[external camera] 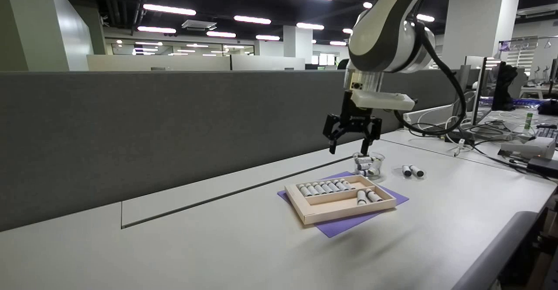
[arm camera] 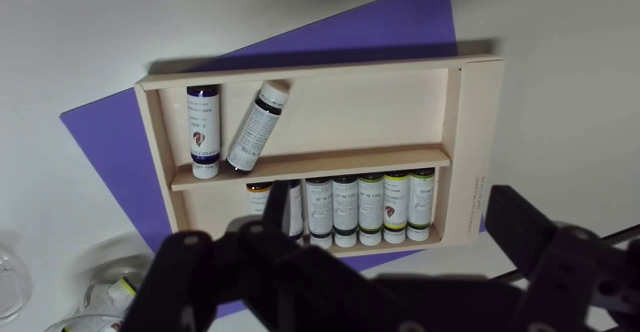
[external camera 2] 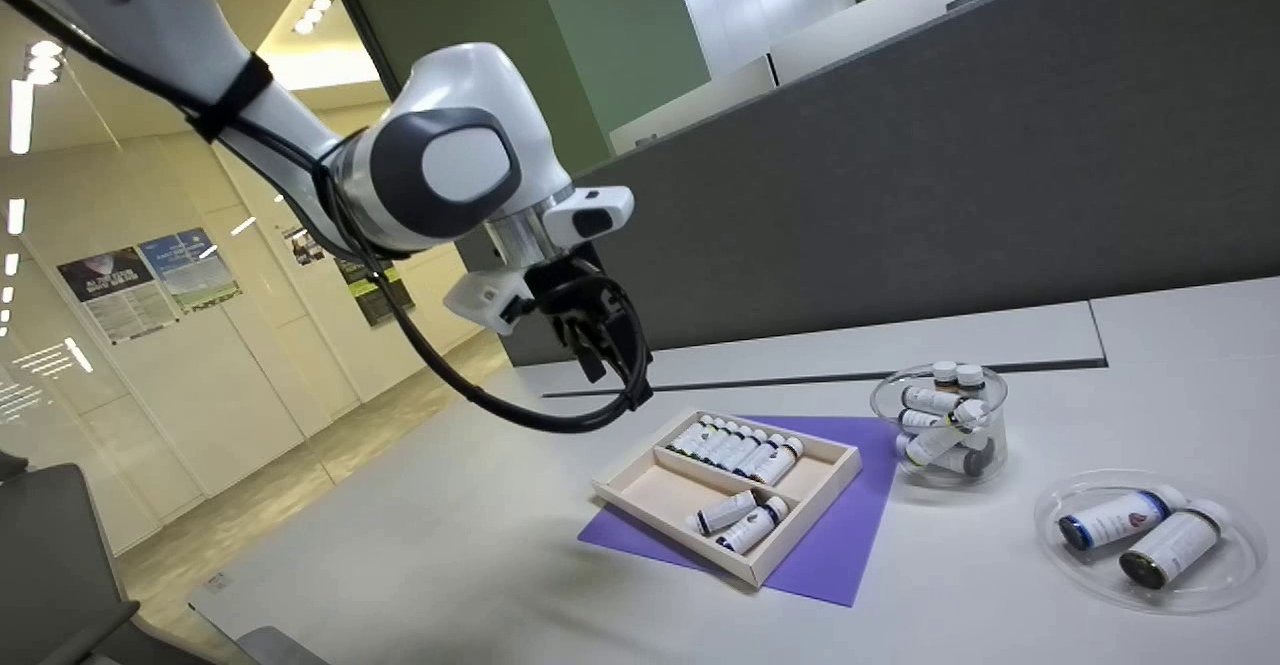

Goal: Remove one bottle from the tray and place it on the table

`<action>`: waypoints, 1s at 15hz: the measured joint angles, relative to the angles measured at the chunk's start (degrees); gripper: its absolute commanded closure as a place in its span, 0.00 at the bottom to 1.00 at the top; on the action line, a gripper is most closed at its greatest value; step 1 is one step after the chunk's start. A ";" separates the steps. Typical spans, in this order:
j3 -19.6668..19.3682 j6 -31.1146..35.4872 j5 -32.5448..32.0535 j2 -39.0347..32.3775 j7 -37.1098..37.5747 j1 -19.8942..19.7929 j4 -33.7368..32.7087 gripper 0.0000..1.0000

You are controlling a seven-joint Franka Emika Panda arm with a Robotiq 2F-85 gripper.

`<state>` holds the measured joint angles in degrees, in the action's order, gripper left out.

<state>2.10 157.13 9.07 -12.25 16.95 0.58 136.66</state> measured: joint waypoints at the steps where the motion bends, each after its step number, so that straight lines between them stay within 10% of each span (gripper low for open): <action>1: -0.26 1.09 0.00 -1.74 0.31 0.09 -0.15 0.00; 15: -8.97 6.50 -0.35 -22.48 3.32 8.40 -10.49 0.00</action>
<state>-6.86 163.63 8.72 -34.73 20.27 8.98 126.17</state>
